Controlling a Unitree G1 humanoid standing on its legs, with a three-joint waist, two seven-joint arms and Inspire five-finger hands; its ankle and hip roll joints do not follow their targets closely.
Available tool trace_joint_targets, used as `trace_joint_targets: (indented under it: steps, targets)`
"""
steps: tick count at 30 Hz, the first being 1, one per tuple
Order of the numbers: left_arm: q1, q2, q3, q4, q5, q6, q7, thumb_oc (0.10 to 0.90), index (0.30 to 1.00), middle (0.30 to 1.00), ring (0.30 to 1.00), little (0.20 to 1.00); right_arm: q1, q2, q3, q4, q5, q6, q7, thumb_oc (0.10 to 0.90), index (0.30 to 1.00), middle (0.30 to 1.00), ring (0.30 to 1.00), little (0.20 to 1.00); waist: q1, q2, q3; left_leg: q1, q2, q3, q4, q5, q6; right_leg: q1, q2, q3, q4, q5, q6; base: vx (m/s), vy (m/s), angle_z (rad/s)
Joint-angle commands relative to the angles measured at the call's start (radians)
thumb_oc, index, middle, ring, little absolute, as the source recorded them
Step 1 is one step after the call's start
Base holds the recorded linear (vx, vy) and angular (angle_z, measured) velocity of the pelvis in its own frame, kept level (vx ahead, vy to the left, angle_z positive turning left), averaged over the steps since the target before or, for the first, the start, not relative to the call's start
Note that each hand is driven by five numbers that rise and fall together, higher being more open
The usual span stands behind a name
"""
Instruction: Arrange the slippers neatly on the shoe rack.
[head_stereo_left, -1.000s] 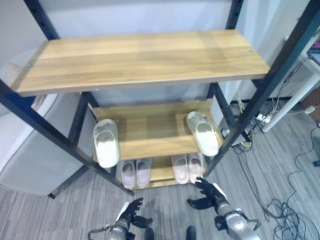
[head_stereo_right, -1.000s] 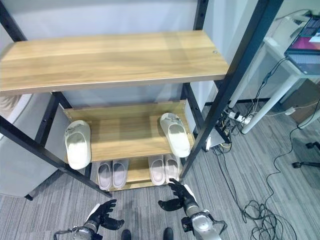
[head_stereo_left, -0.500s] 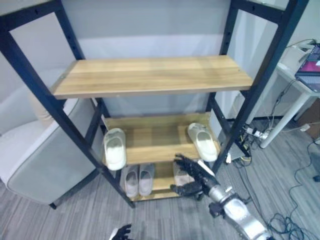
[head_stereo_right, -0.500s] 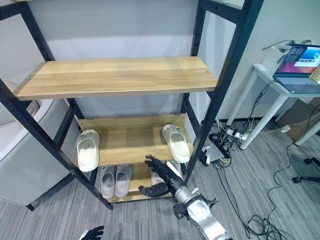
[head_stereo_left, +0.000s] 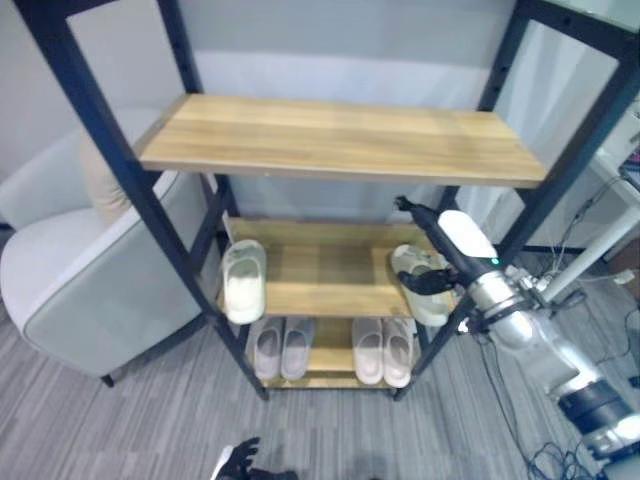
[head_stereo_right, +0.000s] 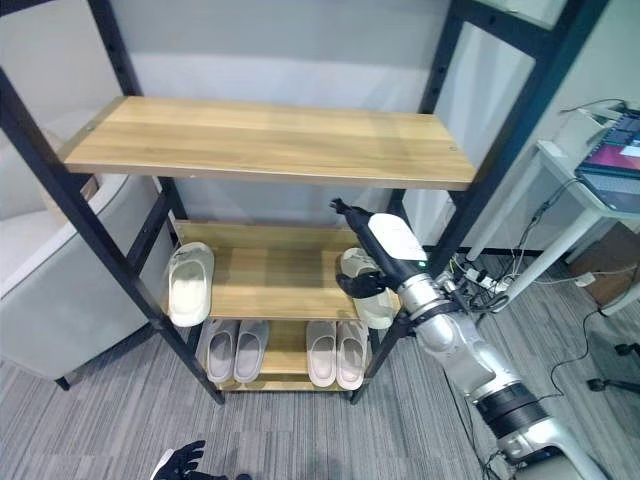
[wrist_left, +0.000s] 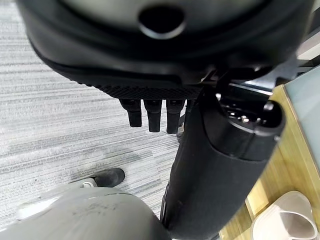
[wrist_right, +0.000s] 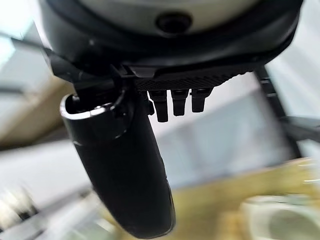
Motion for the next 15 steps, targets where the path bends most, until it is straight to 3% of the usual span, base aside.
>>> trace_joint_targets:
  steps: [1,15]
  targets:
    - [-0.067,-0.02,-0.056,0.036,0.031,-0.048,0.007,0.8,0.9,0.9,0.9,0.9,-0.189,-0.048,-0.011,0.024,-0.061,-0.014,-0.098,0.8,0.9,0.9,0.9,0.9,0.033,-0.032,0.021,0.012,-0.022,-0.002,-0.004,-0.076,-0.007,0.042,-0.027,0.002,0.007,-0.092,0.083,-0.01,-0.008,0.11]
    - [-0.103,0.001,-0.082,0.038,0.013,-0.05,0.015,0.8,0.9,0.9,0.9,0.9,-0.451,-0.041,0.243,0.305,-0.22,0.056,-0.079,0.8,0.9,0.9,0.9,0.9,0.072,-0.086,0.042,-0.01,-0.028,-0.015,-0.004,-0.074,0.003,0.02,-0.03,-0.002,0.007,-0.079,0.089,0.0,0.002,0.01]
